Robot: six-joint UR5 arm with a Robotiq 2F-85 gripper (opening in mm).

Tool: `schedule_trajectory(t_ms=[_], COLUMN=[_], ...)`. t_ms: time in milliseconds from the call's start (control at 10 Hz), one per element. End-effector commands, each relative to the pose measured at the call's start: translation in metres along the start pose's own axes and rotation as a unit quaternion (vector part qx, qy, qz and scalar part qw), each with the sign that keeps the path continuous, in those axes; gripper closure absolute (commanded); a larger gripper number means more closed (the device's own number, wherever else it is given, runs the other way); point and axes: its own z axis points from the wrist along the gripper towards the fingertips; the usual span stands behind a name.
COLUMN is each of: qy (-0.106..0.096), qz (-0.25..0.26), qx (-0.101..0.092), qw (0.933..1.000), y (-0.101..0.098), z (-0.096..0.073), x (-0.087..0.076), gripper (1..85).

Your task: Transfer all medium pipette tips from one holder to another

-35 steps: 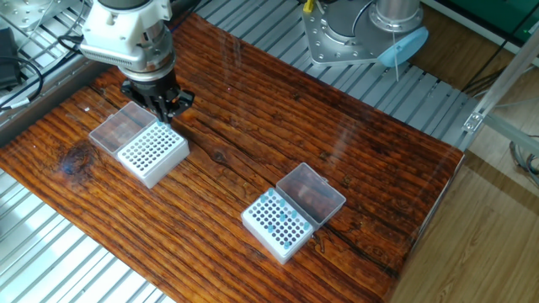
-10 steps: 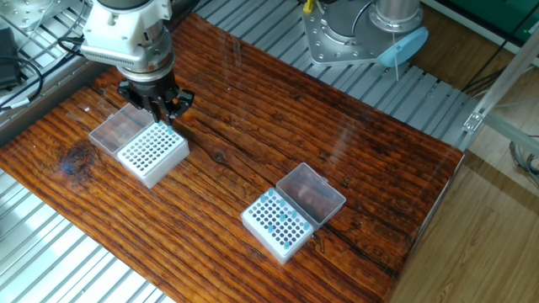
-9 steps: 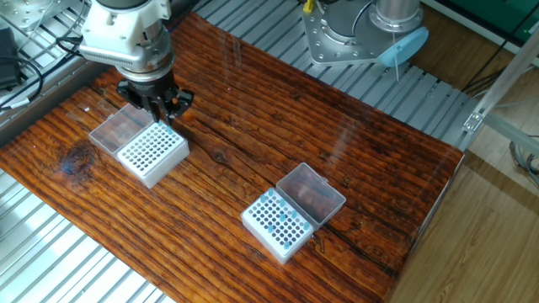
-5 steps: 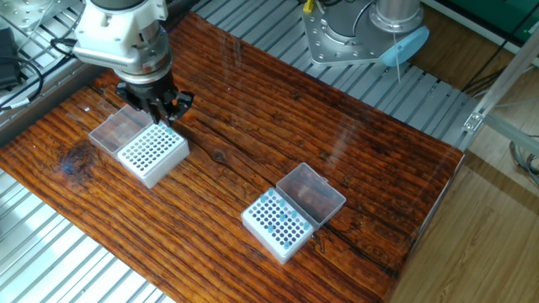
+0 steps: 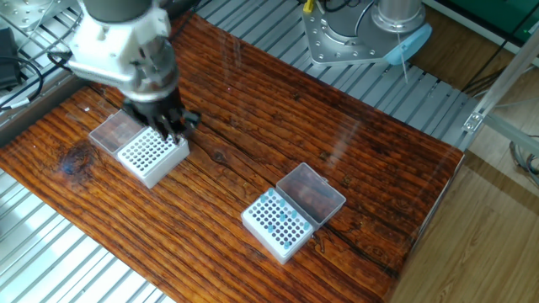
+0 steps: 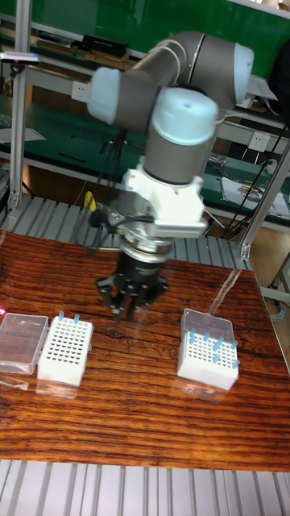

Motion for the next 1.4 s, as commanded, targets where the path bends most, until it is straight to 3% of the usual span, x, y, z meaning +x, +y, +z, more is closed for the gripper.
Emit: schedule_trajectory(t_ms=[0,200,500,700,900,1100,1300], qy=[-0.006,-0.004,0.029,0.03,0.019,0.004,-0.002], qz=[0.052,0.05,-0.044,-0.068,-0.046,0.0,0.037], qx=[-0.01,0.011,0.011,0.012,0.0,-0.014,-0.024], qw=[0.9986,0.9987,0.9985,0.9971,0.9988,0.9999,0.999], y=[0.045,0.034,0.034,0.033,0.04,0.092,0.136], z=[-0.002,-0.002,-0.002,-0.002,-0.002,0.008,0.012], x=[-0.018,-0.016,0.001,0.001,-0.005,-0.034,-0.05], gripper=[61.0,63.3,63.7,62.3,61.7,62.0,62.3])
